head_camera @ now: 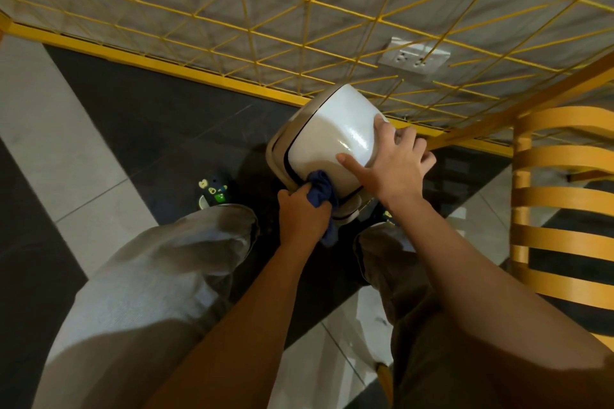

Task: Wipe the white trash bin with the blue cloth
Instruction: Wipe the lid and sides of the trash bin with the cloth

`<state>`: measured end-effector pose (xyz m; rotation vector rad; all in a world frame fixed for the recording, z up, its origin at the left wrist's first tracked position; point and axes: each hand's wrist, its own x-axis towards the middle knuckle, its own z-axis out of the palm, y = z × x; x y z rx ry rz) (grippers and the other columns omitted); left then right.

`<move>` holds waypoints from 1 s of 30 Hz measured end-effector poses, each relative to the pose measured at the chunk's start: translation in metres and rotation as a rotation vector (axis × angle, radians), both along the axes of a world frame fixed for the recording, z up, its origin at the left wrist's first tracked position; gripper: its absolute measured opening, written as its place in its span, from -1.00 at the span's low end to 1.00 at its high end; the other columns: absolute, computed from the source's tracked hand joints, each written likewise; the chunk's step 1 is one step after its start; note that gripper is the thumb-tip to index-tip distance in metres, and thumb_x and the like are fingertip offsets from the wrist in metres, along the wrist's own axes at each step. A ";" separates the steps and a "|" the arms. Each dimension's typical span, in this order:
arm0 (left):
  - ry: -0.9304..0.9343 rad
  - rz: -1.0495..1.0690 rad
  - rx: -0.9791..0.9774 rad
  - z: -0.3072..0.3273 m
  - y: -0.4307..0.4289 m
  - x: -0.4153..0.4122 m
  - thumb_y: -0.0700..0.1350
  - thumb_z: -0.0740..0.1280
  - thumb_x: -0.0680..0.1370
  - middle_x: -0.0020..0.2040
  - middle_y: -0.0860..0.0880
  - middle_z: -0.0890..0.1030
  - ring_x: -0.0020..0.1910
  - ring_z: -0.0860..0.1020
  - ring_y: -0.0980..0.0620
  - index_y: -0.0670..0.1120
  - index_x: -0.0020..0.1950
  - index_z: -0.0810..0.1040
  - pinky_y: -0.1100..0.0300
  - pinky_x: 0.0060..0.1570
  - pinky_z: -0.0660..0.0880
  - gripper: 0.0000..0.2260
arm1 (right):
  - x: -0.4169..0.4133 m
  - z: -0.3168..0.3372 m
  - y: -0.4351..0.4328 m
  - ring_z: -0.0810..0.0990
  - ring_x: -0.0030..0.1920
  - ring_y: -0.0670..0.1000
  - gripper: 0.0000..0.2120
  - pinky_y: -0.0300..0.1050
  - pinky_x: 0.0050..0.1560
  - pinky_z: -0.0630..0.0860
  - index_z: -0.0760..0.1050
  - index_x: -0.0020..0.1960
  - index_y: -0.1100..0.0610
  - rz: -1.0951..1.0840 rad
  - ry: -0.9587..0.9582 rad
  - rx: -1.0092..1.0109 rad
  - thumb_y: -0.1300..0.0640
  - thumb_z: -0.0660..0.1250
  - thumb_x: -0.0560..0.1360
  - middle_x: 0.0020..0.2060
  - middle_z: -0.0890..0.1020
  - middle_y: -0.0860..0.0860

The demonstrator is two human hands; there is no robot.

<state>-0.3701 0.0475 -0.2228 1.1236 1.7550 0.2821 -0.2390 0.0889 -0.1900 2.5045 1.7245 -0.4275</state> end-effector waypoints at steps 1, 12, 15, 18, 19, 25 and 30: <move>0.007 0.057 0.038 0.000 0.004 -0.001 -0.21 0.30 0.47 0.08 -0.26 0.39 -0.05 0.47 -0.22 -0.23 0.05 0.52 0.14 -0.04 0.41 -0.81 | 0.000 0.000 0.000 0.28 0.28 0.23 -0.16 0.20 0.29 0.18 0.08 0.47 -0.03 -0.001 0.006 0.001 -0.44 0.19 0.35 0.29 0.30 0.18; -0.318 0.234 -0.339 0.009 0.011 0.000 -0.21 0.27 0.52 -0.31 -0.12 0.44 -0.30 0.42 -0.01 -0.15 -0.33 0.37 0.20 -0.40 0.33 -0.78 | -0.001 -0.005 0.000 0.27 0.29 0.23 -0.15 0.20 0.33 0.14 0.06 0.48 -0.04 -0.015 0.030 0.011 -0.42 0.22 0.34 0.31 0.29 0.18; -0.443 0.343 -0.458 0.009 0.010 0.001 -0.20 0.25 0.52 -0.25 -0.13 0.47 -0.25 0.46 -0.04 -0.15 -0.23 0.42 0.16 -0.31 0.40 -0.87 | -0.001 -0.005 0.000 0.26 0.29 0.23 -0.15 0.20 0.33 0.14 0.06 0.48 -0.04 -0.013 0.036 0.013 -0.42 0.22 0.35 0.31 0.29 0.17; -0.523 0.564 -0.451 0.006 0.021 -0.003 -0.14 0.26 0.53 -0.03 -0.14 0.53 -0.06 0.51 -0.10 -0.17 0.03 0.49 0.09 -0.10 0.45 -0.86 | 0.000 -0.004 0.000 0.26 0.29 0.23 -0.15 0.20 0.34 0.13 0.05 0.48 -0.05 -0.012 0.040 0.008 -0.43 0.21 0.34 0.31 0.29 0.17; -0.524 0.620 -0.416 0.003 0.028 -0.006 -0.13 0.27 0.53 0.01 -0.15 0.52 -0.04 0.51 -0.11 -0.18 0.13 0.48 0.08 -0.08 0.47 -0.78 | 0.001 -0.004 0.000 0.26 0.30 0.22 -0.15 0.20 0.34 0.13 0.05 0.48 -0.05 -0.010 0.039 0.004 -0.43 0.21 0.34 0.31 0.28 0.17; -0.414 0.552 -0.288 0.003 0.040 -0.009 -0.15 0.27 0.52 0.04 -0.19 0.53 -0.04 0.51 -0.12 -0.15 0.04 0.47 0.07 -0.09 0.46 -0.87 | 0.000 -0.005 0.001 0.26 0.30 0.23 -0.14 0.20 0.34 0.13 0.06 0.48 -0.04 -0.017 0.050 0.009 -0.41 0.24 0.34 0.31 0.29 0.18; -0.437 0.291 -0.408 0.014 0.012 0.003 -0.19 0.24 0.54 -0.26 -0.10 0.46 -0.34 0.42 0.02 -0.16 -0.18 0.45 0.23 -0.41 0.34 -0.89 | 0.000 -0.006 0.000 0.27 0.29 0.23 -0.14 0.19 0.33 0.14 0.06 0.48 -0.04 -0.008 0.044 0.021 -0.40 0.25 0.34 0.31 0.29 0.18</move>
